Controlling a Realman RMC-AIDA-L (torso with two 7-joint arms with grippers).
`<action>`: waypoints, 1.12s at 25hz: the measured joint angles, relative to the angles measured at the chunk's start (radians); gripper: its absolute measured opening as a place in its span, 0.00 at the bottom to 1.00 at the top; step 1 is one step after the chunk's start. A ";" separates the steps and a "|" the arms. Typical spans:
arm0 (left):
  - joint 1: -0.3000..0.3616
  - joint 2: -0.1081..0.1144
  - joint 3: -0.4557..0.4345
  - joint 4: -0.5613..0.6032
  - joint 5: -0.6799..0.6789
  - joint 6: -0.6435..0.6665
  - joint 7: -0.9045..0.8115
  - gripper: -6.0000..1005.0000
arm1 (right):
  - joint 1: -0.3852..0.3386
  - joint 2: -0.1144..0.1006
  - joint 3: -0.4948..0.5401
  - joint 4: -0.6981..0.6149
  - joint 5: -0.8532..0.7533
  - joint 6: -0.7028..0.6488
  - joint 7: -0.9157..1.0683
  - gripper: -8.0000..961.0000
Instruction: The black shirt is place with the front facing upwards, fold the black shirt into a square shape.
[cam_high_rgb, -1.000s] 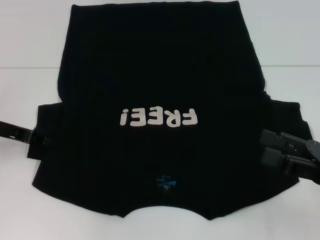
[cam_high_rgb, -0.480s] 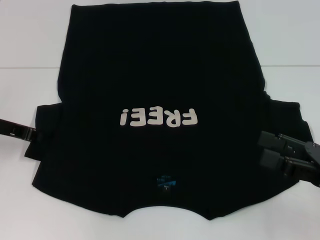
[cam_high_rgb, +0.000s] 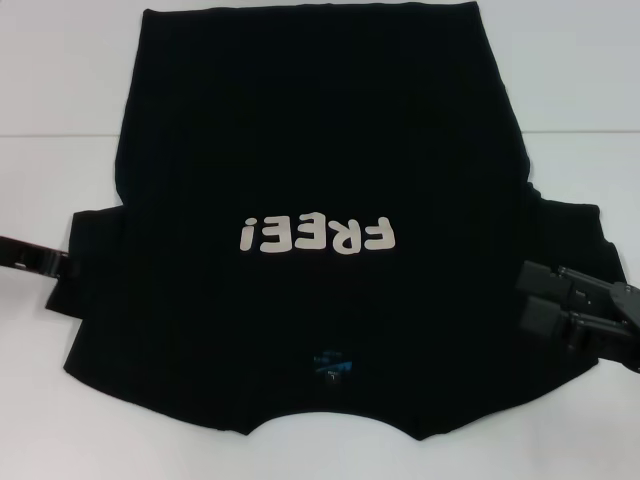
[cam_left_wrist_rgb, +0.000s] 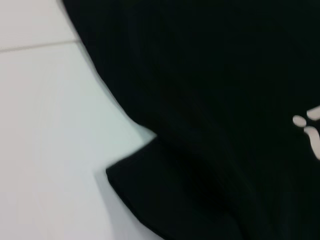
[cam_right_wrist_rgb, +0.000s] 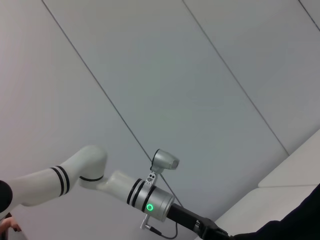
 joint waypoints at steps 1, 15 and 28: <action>0.002 0.000 -0.006 0.009 -0.001 0.006 -0.002 0.01 | 0.000 0.000 0.002 0.000 0.000 0.000 0.000 0.97; 0.035 0.050 -0.227 0.159 -0.049 0.254 -0.007 0.01 | -0.007 -0.001 0.012 0.000 0.008 -0.001 -0.003 0.97; 0.028 0.049 -0.223 0.170 -0.123 0.365 -0.066 0.01 | -0.009 -0.003 0.013 0.000 0.011 -0.005 -0.008 0.97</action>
